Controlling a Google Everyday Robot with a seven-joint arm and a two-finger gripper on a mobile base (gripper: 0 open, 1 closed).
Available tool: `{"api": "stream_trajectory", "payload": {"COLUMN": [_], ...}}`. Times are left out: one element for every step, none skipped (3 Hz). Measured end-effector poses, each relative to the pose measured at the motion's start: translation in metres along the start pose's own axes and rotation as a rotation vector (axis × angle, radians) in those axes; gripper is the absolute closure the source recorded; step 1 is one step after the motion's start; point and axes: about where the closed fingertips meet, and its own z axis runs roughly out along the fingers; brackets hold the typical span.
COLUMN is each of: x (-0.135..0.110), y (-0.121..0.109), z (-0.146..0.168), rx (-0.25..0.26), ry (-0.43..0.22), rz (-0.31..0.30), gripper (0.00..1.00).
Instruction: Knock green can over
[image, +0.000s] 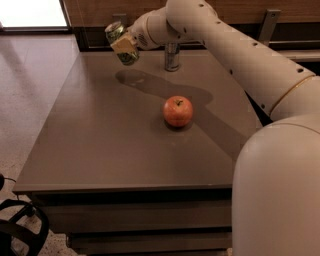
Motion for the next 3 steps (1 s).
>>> {"api": "stream_trajectory", "payload": {"x": [0.002,0.011,0.026], "y": [-0.001,0.005,0.014], "z": [-0.009,-0.015,-0.017], "rx": [-0.025,-0.066,-0.103], "ry": [0.14,0.245,0.344], "rz": [-0.061,-0.083,-0.093], "gripper": [1.0,1.0,1.0]}}
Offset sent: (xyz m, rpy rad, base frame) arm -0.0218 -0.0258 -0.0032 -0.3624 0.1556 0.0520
